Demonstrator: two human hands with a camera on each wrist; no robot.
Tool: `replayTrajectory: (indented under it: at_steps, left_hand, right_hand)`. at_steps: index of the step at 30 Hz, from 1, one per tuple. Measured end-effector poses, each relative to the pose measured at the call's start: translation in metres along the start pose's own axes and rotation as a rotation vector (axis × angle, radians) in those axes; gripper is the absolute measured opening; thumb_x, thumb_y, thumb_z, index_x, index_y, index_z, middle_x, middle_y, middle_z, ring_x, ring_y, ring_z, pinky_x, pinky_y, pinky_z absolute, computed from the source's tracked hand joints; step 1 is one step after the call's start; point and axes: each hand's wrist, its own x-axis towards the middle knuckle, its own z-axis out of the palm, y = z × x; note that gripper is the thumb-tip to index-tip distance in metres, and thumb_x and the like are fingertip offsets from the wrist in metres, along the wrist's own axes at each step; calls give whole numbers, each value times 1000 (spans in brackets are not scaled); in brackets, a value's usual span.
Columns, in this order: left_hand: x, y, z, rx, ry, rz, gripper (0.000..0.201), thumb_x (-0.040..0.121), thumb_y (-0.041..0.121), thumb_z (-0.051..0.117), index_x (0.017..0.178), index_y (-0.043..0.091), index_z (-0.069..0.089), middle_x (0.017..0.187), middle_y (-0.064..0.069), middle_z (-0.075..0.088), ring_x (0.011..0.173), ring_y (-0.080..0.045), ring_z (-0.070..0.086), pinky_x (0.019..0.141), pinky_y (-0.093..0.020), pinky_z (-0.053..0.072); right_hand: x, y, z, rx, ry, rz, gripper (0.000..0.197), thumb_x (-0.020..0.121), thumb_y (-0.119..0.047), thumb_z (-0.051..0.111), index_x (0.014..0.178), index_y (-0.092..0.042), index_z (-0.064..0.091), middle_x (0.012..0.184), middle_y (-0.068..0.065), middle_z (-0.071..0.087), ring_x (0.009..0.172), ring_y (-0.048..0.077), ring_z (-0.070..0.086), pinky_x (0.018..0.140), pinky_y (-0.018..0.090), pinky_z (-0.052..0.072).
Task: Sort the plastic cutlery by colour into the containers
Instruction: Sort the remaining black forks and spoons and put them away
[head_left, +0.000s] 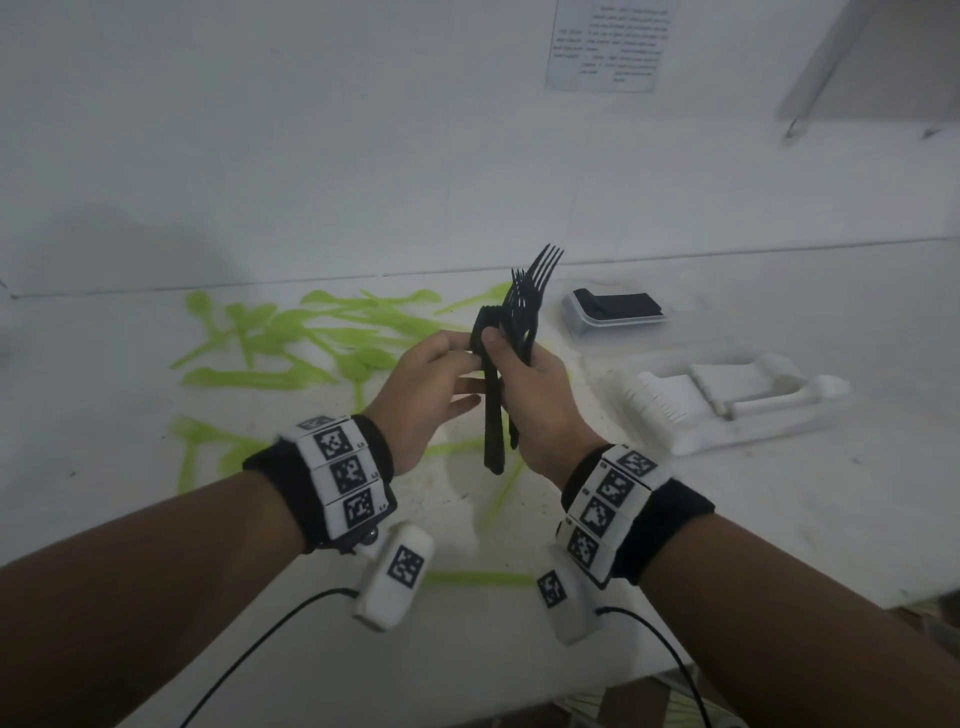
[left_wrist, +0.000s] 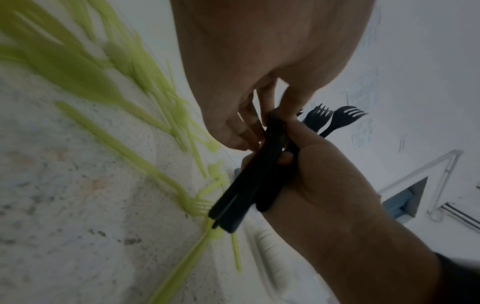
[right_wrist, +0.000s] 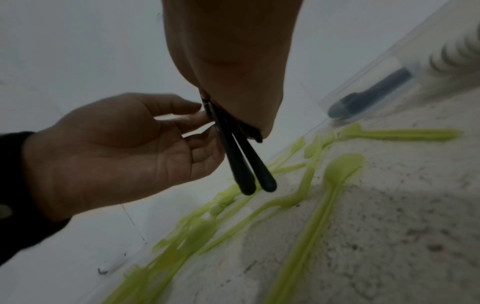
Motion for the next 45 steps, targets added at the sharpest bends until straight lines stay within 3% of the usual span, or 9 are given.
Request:
replayTrajectory:
  at_steps: [4,8,13,19,25,28,32,37,45]
  left_hand:
    - [-4,2,-5,-23,-50,1,19,101,12,56,119,6,58,102,-4,70,92,-17,68,96,-37,52]
    - [-10,6,-8,-64,-70,51,14,101,1,50,112,9,51,99,-8,74,91,-17,73,78,-25,58]
    - [-9,5,-15,-38,-44,65,17,101,0,51,113,9,44,119,-28,64,97,-32,71,88,-39,61]
    - [-2,0,-18,-21,76,45,15,100,12,49,110,16,38,95,-13,58,68,-17,54,69,-35,52]
    - [9,1,-30,1,169,23,21,99,8,38,118,13,45,85,-11,55,59,-18,50,60,-31,44]
    - [12,3,-34,-9,160,-11,27,101,9,36,124,17,50,92,-13,67,64,-26,64,62,-35,52]
    - [17,2,-29,42,166,20,25,97,9,35,116,14,51,71,-3,44,51,-14,33,50,-29,32]
    - [17,6,-19,31,65,52,25,91,31,52,110,17,45,79,-1,44,62,-14,42,63,-33,38]
    - [20,3,-16,142,12,138,23,105,22,53,125,14,46,63,6,44,60,-11,40,58,-19,39]
  right_hand:
    - [-2,-1,-2,22,-53,70,22,100,-31,67,114,-15,76,94,-2,76,85,12,71,72,23,53]
    - [-3,1,3,77,-110,207,30,95,-37,72,118,-18,76,84,-7,70,68,10,61,65,24,45]
    - [-5,-1,2,66,-189,332,26,97,-44,67,104,-21,76,57,-12,55,48,4,49,56,22,37]
    - [0,3,13,41,-216,368,36,93,-54,70,97,-18,71,72,0,49,52,12,28,57,26,28]
    - [3,-1,10,68,-116,425,46,102,-46,60,132,-12,57,59,-8,37,47,11,25,52,26,32]
    - [5,0,5,60,-76,415,41,103,-45,59,124,-11,59,61,-7,36,46,10,27,50,25,35]
    - [6,0,1,48,-117,415,43,98,-56,61,109,-15,54,60,-6,30,49,12,21,53,28,27]
    - [2,-2,-3,165,-370,507,39,100,-55,57,85,-20,55,63,-3,34,44,11,20,58,28,35]
    - [10,-2,-11,25,-468,440,34,105,-44,51,89,-16,62,61,0,43,42,11,22,62,30,33]
